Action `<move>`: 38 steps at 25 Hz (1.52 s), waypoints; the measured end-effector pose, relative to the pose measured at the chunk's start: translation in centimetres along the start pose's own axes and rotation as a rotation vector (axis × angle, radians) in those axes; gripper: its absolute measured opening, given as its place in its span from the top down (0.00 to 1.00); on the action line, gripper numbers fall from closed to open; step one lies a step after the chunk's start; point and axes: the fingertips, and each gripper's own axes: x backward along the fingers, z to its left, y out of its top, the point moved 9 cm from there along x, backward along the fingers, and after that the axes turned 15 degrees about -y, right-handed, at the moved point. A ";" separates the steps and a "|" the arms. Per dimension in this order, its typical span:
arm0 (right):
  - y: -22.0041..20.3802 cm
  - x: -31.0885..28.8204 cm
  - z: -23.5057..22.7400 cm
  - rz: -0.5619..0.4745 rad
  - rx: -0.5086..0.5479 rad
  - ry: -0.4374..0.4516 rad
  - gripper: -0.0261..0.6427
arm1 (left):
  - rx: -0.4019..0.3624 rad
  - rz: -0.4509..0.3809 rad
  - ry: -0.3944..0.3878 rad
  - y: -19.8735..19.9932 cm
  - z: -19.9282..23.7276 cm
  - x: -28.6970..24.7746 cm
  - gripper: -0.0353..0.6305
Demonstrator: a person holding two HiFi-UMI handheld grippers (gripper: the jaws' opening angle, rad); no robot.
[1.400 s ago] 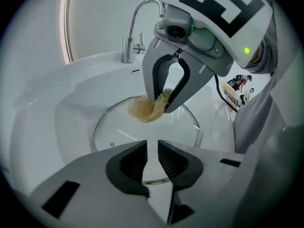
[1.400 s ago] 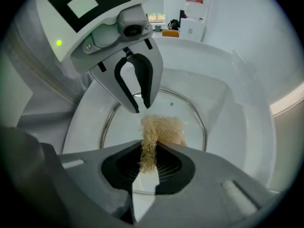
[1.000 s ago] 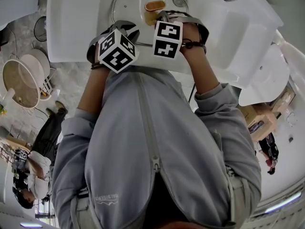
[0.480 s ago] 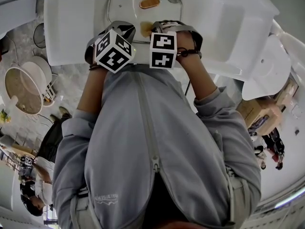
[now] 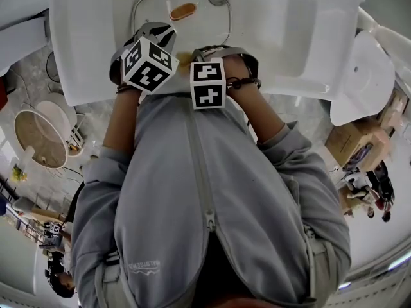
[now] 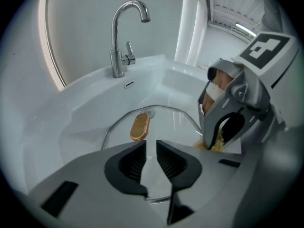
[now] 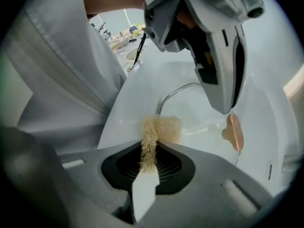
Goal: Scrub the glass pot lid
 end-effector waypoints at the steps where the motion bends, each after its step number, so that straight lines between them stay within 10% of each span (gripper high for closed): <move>1: -0.2 0.3 -0.2 -0.022 -0.029 0.007 0.89 | 0.001 0.011 -0.006 0.3 0.4 -0.4 0.81; 3: -0.9 1.2 -0.7 -0.065 -0.093 0.006 0.89 | 0.000 0.020 -0.013 1.2 0.9 -1.2 0.63; 17: -12.3 3.9 -10.7 -0.039 -0.387 -0.247 0.89 | 0.046 0.009 -0.062 4.7 4.2 -5.4 0.68; 38: -10.6 -5.7 -20.6 0.042 -0.164 -0.281 0.89 | 0.092 -0.001 -0.104 3.9 5.0 -4.8 0.69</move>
